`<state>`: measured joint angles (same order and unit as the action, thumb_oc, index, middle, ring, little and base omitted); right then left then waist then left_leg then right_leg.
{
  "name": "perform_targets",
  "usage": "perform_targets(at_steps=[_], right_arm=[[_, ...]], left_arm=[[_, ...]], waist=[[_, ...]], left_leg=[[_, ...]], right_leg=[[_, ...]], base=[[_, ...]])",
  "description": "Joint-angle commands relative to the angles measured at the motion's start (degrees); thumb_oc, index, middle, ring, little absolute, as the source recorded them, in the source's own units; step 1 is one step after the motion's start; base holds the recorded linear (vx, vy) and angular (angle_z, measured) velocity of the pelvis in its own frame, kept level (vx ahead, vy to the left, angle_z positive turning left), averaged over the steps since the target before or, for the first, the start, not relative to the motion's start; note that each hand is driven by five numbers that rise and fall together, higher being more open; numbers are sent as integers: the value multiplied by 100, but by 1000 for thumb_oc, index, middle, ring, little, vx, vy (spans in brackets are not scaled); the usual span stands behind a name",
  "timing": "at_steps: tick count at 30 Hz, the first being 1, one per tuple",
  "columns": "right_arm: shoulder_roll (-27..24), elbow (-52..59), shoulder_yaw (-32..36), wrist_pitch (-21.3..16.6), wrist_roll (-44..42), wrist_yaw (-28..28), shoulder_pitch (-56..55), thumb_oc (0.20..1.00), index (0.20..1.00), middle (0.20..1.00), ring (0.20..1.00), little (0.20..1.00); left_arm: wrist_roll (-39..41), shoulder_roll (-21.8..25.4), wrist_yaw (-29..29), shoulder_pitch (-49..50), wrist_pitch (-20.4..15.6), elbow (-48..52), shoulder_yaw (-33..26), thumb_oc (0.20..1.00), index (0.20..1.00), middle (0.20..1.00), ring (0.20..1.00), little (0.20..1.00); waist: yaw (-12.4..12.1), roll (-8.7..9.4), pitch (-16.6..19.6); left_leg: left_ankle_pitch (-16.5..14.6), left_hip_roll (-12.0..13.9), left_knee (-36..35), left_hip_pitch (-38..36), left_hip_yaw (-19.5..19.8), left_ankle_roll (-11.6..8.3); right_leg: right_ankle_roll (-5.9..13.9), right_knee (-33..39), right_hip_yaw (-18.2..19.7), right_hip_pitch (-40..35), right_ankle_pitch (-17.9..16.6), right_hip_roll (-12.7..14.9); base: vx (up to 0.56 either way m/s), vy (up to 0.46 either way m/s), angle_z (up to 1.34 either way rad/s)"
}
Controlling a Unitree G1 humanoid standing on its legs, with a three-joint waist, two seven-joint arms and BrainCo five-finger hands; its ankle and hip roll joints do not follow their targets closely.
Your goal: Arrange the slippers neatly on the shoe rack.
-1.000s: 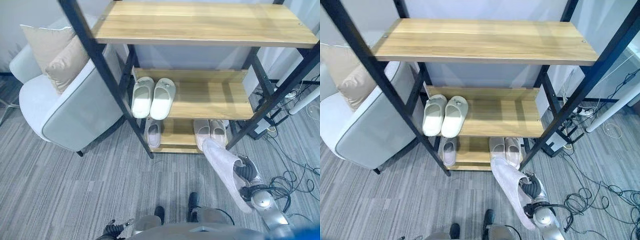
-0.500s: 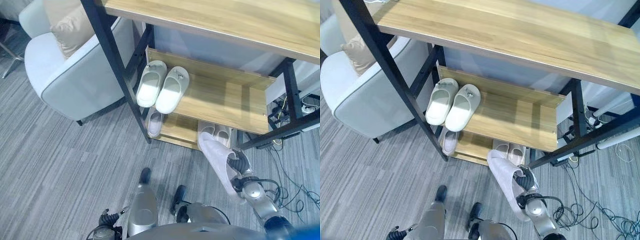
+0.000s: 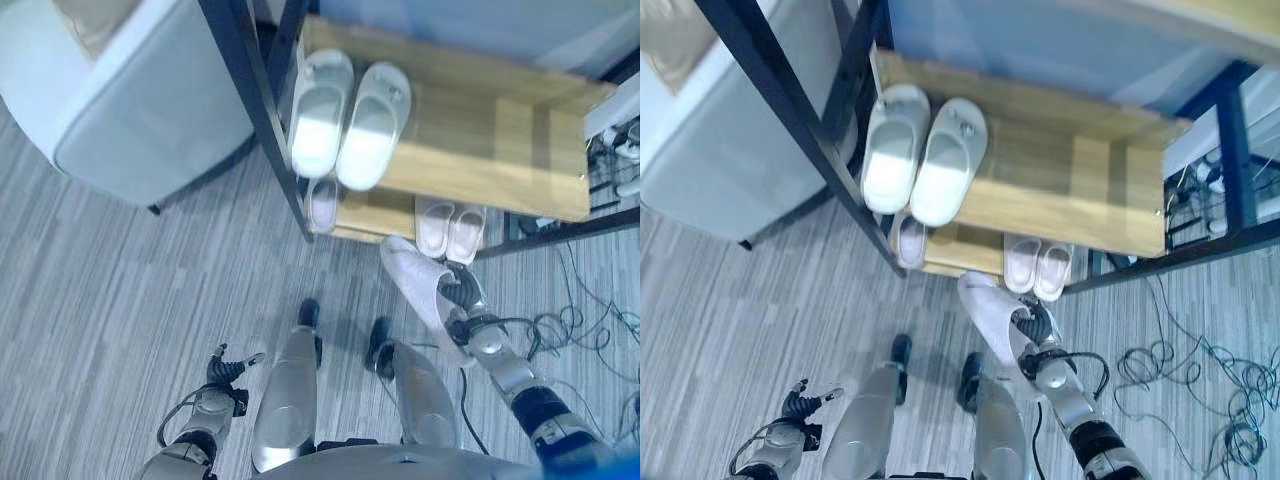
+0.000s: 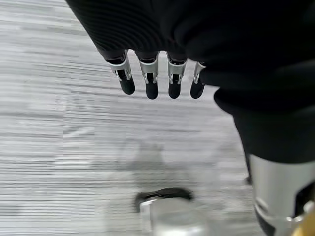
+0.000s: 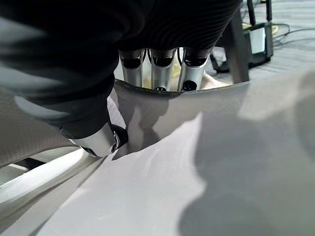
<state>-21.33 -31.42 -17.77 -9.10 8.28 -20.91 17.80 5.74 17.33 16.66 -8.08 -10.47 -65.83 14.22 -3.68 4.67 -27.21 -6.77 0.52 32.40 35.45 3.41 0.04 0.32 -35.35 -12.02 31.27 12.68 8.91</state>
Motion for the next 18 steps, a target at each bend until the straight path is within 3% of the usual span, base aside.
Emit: perform_targets(at_steps=[1,3,4,9,11,12,18], right_arm=[[-113,723,-47,-207,209,-228,-415,200,200,200,200,200],[-162,852,-62,-202,88,-260,-87,200,200,200,200,200],[-156,880,-19,-215,-44,-382,250,200,200,200,200,200],[-175,844,218,-200,-351,-946,1442,200,200,200,200,200],[-391,735,341,-190,-454,-1193,2024,200,200,200,200,200],[-583,529,535,-215,-766,-1516,2663,200,200,200,200,200],[-1033,-310,575,-95,-1225,-1920,3967,200,200,200,200,200]], left_arm=[[-258,94,167,198,-140,88,42,1000,1000,1000,1000,1000],[83,239,233,-24,-173,207,-99,1000,1000,1000,1000,1000],[371,353,264,-87,-239,366,-179,1000,1000,1000,1000,1000],[648,477,409,89,-400,702,-119,1000,1000,1000,1000,1000],[776,572,535,129,-497,763,-191,1000,1000,1000,1000,1000],[1029,671,730,204,-624,957,-297,1000,1000,1000,1000,1000],[1211,1003,1002,407,-735,1121,-463,1000,1000,1000,1000,1000]], waist=[[9,-34,565],[-23,-94,519],[-76,-142,471],[-309,-360,544],[-419,-475,652],[-563,-628,738],[-724,-801,746]], left_leg=[[-199,111,78,-15,414,-76],[-340,41,486,441,490,-44],[-671,-17,1054,886,545,-21],[-1126,-276,2536,2499,553,76],[-1334,-415,3259,3297,582,162],[-1587,-592,4186,4111,618,235],[-2175,-802,6116,5249,508,307]], right_leg=[[432,-83,75,-580,75,343],[354,-616,81,-97,308,417],[319,-1212,183,373,653,468],[61,-2589,421,1967,1210,662],[-51,-3443,587,2849,1486,791],[-156,-4570,810,3815,1769,891],[-307,-6630,1413,5062,2269,930]], base=[[-103,34,12],[-89,17,18],[-40,-7,18],[-72,12,10],[-1,62,21],[60,82,23],[119,60,-1]])
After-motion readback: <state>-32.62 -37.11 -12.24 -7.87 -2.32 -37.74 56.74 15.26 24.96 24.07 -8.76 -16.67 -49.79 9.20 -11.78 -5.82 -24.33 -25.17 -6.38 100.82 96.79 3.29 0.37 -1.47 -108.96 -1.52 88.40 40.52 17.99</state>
